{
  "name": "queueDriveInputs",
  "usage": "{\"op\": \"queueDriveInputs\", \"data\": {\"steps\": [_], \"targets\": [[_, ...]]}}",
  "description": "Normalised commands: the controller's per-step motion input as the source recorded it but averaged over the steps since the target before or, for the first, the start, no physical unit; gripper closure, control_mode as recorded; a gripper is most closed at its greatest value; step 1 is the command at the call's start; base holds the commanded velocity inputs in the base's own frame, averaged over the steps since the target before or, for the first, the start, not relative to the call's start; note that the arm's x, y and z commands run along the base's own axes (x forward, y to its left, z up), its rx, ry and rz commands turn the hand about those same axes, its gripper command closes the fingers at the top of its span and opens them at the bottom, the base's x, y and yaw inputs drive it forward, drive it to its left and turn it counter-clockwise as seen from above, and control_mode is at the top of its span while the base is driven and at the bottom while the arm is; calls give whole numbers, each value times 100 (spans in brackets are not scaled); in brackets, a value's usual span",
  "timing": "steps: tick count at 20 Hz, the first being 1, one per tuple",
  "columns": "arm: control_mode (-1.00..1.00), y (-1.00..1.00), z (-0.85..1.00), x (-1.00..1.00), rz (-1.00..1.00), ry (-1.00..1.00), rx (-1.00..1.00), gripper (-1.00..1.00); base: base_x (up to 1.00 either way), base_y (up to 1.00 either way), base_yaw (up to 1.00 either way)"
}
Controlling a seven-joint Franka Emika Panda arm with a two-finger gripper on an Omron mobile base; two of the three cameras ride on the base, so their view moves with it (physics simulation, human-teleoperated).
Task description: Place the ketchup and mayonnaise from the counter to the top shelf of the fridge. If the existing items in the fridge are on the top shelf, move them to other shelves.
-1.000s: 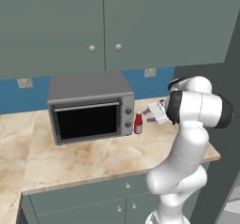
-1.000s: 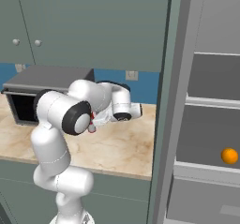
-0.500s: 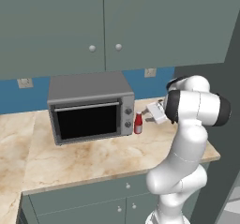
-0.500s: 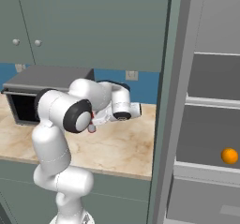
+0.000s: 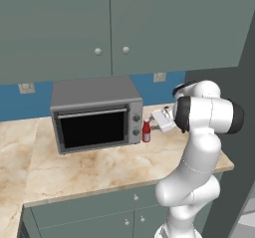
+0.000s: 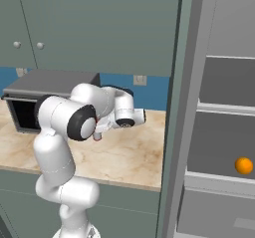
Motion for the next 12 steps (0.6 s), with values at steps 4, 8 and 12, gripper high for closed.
{"op": "queueDriveInputs", "data": {"steps": [4, 8, 12], "targets": [[-100, 11, 0, 2, 0, 0, 0, -100, 0, 0, 0], [-100, 7, 0, 11, 0, 0, 0, -100, 0, 0, 0], [-100, 0, 0, 39, 0, 0, 0, -100, 0, 0, 0]]}}
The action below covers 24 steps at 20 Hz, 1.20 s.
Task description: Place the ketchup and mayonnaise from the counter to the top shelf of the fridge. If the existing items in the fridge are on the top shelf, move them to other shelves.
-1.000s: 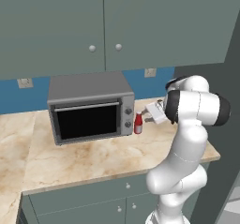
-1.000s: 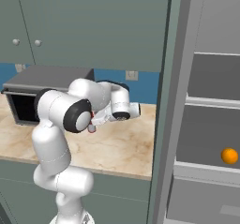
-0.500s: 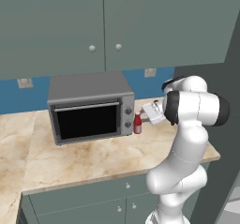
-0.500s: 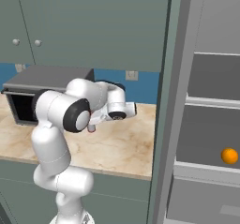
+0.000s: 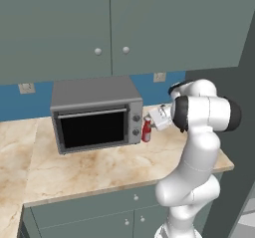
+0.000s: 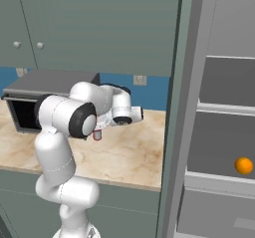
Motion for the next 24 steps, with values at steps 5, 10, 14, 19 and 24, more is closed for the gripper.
{"op": "queueDriveInputs", "data": {"steps": [5, 10, 14, 19, 24], "targets": [[-100, 0, -1, 27, 0, 0, 0, -100, 0, 0, 0], [-100, 0, -22, 1, 0, 0, 0, -100, 0, 0, 0], [-100, 0, -25, -1, 0, 0, 0, -100, 0, 0, 0], [-100, 0, -2, 0, 0, 0, 0, 100, 0, 0, 0], [-100, 0, 0, 0, 0, -1, 0, 100, 0, 0, 0]]}}
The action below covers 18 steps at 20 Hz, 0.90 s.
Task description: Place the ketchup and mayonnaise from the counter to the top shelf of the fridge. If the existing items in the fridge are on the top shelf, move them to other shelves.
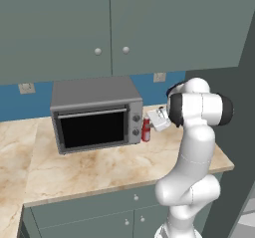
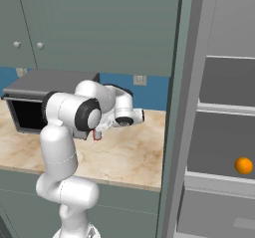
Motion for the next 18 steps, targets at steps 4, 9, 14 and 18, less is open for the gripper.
{"op": "queueDriveInputs", "data": {"steps": [4, 9, 14, 18], "targets": [[-100, -3, 34, -10, -2, -14, 4, 100, 0, 0, 0], [-100, -1, 70, -27, -7, -10, 0, 100, 0, 0, 0], [-100, -15, 87, -69, -13, -12, 0, 100, 0, 0, 0], [-100, -39, 100, -86, -15, -10, 0, 100, 0, 0, 0]]}}
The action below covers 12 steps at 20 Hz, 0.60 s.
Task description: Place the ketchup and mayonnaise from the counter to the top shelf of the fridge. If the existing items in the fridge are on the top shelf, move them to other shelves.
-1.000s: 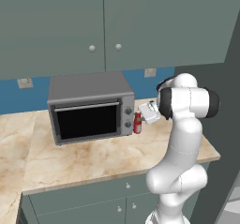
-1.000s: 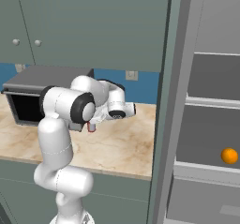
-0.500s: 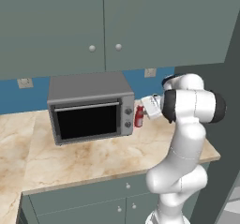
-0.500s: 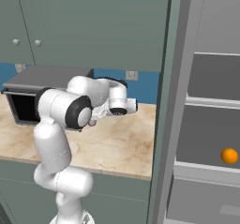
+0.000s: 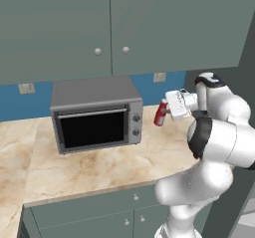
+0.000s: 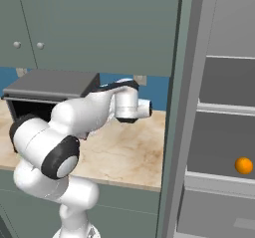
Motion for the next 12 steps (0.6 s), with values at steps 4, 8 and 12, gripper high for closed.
{"op": "queueDriveInputs", "data": {"steps": [4, 8, 12], "targets": [[-100, -26, 90, -99, -12, -9, 0, 100, 0, 0, 0], [-100, -1, 73, -100, -15, -1, 0, 100, 0, 0, 0], [-100, 0, 63, -100, -15, -1, 0, 100, 0, 0, 0]]}}
